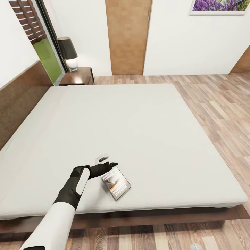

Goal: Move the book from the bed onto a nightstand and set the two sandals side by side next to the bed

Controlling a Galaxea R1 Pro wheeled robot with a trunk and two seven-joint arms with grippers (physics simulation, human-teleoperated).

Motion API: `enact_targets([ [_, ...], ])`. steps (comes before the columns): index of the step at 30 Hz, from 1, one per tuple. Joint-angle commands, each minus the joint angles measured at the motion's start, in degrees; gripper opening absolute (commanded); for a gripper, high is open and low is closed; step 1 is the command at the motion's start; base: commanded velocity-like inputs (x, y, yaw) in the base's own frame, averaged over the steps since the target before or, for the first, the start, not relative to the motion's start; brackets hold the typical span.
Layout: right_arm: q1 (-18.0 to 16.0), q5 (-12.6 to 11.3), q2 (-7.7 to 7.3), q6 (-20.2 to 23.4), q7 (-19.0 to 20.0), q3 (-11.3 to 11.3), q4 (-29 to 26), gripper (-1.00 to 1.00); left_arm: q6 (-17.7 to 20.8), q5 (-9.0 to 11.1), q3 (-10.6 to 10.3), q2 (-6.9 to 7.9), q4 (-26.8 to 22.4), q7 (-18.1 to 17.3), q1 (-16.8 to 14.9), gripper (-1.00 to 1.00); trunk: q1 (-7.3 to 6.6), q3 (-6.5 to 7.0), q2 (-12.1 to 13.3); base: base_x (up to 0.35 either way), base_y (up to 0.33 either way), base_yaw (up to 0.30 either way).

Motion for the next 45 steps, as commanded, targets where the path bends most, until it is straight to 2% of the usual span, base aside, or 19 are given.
enact_targets([
  [1, -0.02, 0.58, 0.03, 0.38, 0.29, -0.52, -0.08, 1.00, 0.40, -0.03, 0.28, -0.07, -0.03, -0.26, -0.03, 1.00, 0.23, -0.22, -0.44, 0.000, 0.000, 0.000],
  [29, -0.02, 0.57, 0.13, 0.38, 0.29, -0.53, -0.03, 1.00, 0.40, -0.03, 0.28, -0.07, -0.03, -0.26, -0.03, 1.00, 6.38, -5.25, -11.67, 0.000, 0.000, 0.000],
  [40, -0.02, 0.57, 0.13, 0.38, 0.29, -0.51, -0.04, 1.00, 0.40, -0.03, 0.28, -0.07, -0.03, -0.25, -0.03, 1.00, 6.38, -5.25, -11.67, 0.000, 0.000, 0.000],
  [45, -0.02, 0.58, 0.17, 0.38, 0.29, -0.52, -0.02, 1.00, 0.40, -0.03, 0.28, -0.07, -0.03, -0.29, -0.03, 1.00, 7.48, -6.15, -13.68, 0.000, 0.000, 0.000],
])
